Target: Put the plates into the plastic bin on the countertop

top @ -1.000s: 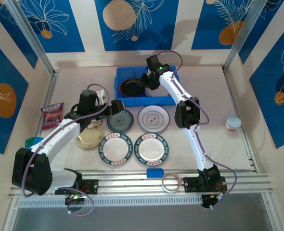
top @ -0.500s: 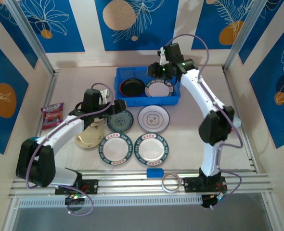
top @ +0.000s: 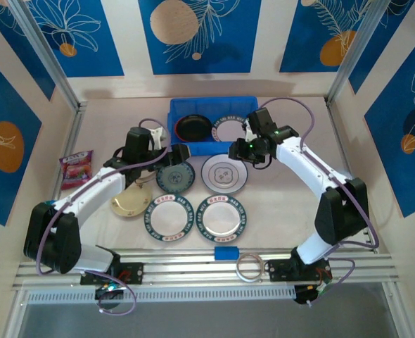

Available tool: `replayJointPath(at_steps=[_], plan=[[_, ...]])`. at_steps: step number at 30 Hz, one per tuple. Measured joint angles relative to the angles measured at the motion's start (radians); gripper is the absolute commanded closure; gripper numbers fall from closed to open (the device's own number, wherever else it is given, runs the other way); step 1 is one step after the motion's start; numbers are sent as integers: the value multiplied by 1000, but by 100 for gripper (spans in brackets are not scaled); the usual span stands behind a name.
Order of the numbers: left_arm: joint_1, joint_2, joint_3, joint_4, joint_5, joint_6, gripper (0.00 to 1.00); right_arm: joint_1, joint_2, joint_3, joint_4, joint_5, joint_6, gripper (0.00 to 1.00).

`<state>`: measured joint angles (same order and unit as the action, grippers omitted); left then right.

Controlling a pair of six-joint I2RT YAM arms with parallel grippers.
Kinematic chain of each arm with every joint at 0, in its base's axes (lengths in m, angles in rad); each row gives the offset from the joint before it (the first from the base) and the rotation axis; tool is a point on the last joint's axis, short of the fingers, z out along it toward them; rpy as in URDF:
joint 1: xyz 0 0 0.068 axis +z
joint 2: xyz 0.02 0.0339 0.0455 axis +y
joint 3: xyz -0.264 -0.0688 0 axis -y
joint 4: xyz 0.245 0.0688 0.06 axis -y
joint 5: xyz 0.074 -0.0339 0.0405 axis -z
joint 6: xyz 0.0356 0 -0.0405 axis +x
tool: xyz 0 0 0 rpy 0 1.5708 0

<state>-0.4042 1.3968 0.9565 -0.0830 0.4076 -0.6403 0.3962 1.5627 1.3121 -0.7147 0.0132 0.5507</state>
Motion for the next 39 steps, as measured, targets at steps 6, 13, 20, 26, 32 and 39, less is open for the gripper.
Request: replayJointPath(at_steps=[6, 13, 20, 26, 32, 39], plan=[[0, 82, 112, -56, 53, 26, 14, -3, -24, -49, 29, -45, 90, 54], [-11, 100, 159, -134, 63, 52, 13, 31, -209, -303, 39, -55, 182, 54], [-13, 75, 151, -143, 50, 68, 13, 18, -501, -444, -71, -54, 226, 54], [-13, 70, 106, -111, 32, 67, 13, -31, -514, -537, -103, -64, 241, 55], [-19, 70, 52, -54, 33, 44, 13, -50, -504, -629, -65, -106, 253, 55], [-43, 80, 45, -5, 37, 36, 14, -71, -486, -693, 13, -164, 255, 56]])
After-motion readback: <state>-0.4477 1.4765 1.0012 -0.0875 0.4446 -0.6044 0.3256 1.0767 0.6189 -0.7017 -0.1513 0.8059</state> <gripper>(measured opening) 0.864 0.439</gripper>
